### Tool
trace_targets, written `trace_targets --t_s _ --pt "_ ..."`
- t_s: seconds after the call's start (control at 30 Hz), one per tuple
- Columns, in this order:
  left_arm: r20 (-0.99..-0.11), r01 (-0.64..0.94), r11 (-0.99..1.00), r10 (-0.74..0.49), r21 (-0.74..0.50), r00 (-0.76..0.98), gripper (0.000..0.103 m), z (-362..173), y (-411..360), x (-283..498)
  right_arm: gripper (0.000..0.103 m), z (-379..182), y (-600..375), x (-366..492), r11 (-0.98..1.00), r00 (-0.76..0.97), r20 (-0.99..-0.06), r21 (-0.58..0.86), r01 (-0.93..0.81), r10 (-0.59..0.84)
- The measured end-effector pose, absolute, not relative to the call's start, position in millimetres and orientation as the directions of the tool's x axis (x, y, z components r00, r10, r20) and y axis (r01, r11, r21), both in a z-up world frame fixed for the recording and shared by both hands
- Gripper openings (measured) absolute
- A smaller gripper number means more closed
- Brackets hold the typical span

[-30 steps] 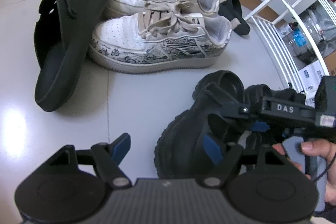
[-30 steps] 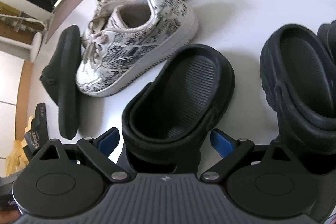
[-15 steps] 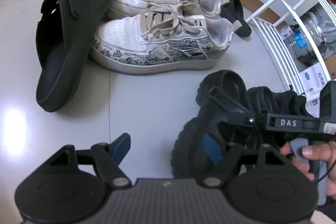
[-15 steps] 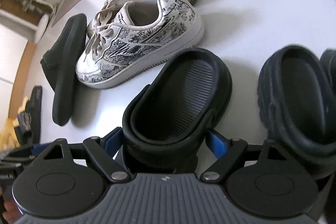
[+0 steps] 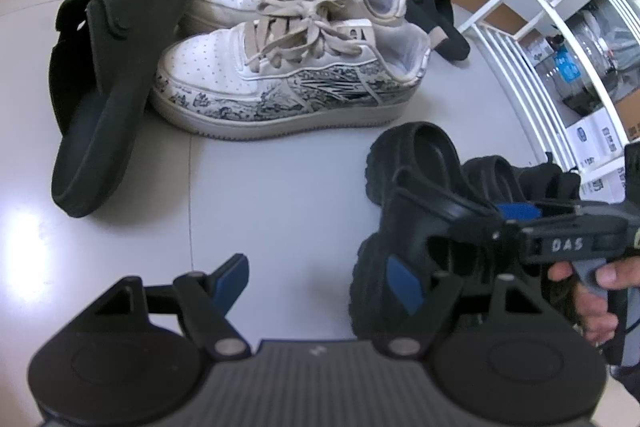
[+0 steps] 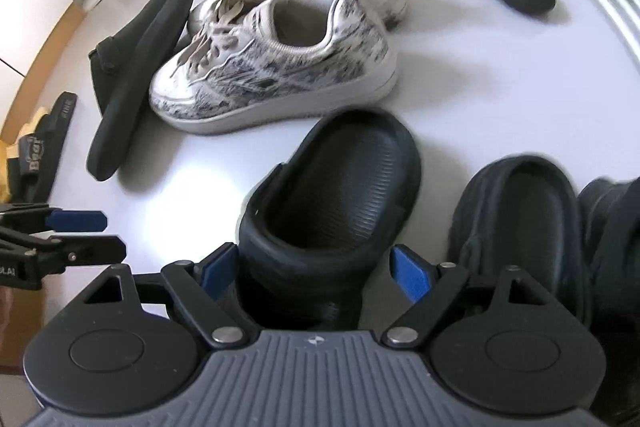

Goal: Organize scattered shoes
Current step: 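Carry the black slide with the right tool beside the black clog, then lower the slide beside the clog and open the right tool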

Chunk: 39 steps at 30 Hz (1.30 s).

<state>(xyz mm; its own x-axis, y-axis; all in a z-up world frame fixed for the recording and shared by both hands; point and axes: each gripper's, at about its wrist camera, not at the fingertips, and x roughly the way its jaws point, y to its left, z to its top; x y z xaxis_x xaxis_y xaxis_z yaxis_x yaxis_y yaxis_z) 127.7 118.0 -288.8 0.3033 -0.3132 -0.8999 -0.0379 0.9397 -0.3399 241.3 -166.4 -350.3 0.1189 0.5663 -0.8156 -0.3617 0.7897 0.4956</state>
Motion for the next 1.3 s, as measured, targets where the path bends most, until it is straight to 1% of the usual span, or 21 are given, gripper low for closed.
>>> trace_targets --t_s 0.03,0.1,0.2,0.37,0.63,0.77,1.0,1.3 --pt "-0.900 -0.038 0.940 -0.313 -0.340 0.304 0.079 -288.4 118.0 127.8 0.090 -350.6 -168.4 242.0 0.795 0.118 -0.816 0.501 -0.343 0.566" --pt "-0.899 -0.037 0.939 -0.314 -0.341 0.307 0.079 -287.6 118.3 127.9 0.091 -351.5 -170.5 240.8 0.801 0.124 -0.816 0.506 -0.320 0.565" --pt "-0.898 -0.039 0.940 -0.312 -0.340 0.310 0.079 -287.0 119.7 127.8 0.095 -352.2 -175.6 232.3 0.781 0.128 -0.783 0.563 -0.270 0.609" --pt "-0.899 -0.052 0.940 -0.305 -0.337 0.314 0.079 -286.6 126.1 127.8 0.096 -351.0 -172.5 214.5 0.777 0.145 -0.775 0.566 -0.275 0.616" --pt "-0.898 -0.066 0.938 -0.303 -0.340 0.319 0.079 -286.9 135.1 126.2 0.096 -360.1 -160.4 193.9 0.786 0.120 -0.789 0.560 -0.261 0.602" --pt "-0.898 -0.072 0.937 -0.303 -0.342 0.321 0.079 -286.8 139.2 125.1 0.098 -362.0 -153.7 191.4 0.806 0.134 -0.806 0.535 -0.252 0.577" --pt "-0.897 -0.076 0.936 -0.303 -0.343 0.321 0.079 -286.9 142.3 123.8 0.099 -378.6 -145.6 189.9 0.838 0.118 -0.838 0.502 -0.214 0.532" --pt "-0.898 -0.069 0.937 -0.307 -0.344 0.315 0.079 -288.7 138.3 125.2 0.091 -380.4 -152.0 184.8 0.845 0.131 -0.848 0.473 -0.250 0.514"
